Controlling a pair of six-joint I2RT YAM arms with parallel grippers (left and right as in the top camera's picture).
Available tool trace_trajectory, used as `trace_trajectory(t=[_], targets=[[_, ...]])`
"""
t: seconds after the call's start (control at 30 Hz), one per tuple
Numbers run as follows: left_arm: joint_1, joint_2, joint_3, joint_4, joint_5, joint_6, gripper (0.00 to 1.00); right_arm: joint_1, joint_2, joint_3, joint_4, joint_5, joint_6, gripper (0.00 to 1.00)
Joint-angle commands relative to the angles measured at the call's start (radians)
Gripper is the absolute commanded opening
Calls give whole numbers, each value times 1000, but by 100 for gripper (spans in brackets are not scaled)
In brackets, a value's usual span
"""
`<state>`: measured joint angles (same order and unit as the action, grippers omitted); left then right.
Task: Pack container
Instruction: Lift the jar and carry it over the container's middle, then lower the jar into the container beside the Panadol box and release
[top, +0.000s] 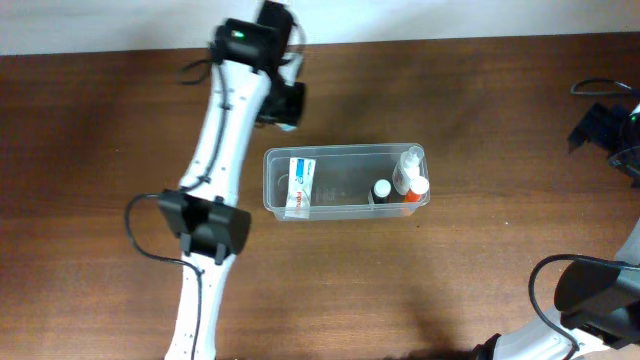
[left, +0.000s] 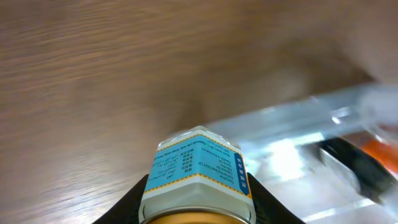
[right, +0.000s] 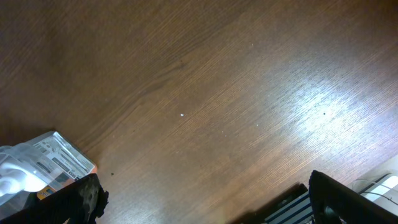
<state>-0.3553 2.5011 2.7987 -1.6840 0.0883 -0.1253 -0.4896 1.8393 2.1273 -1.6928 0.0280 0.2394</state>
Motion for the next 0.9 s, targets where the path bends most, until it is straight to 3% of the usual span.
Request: trace_trajectory(t=[0.0,0.27,0.5,0.87], targets=[[-68,-90,18,-4,2,34,32,-2,-6,16,-5,-2,13,98],[-181,-117,-2,-4,2,45,33,-2,-6,16,-5,-2,13,98],[-226,-123,-247,-4,2,45,33,-2,-6,16,-5,-2,13,98],[-234,-123,-390,63,2,44,33,-2,-6,16,-5,-2,13,98]])
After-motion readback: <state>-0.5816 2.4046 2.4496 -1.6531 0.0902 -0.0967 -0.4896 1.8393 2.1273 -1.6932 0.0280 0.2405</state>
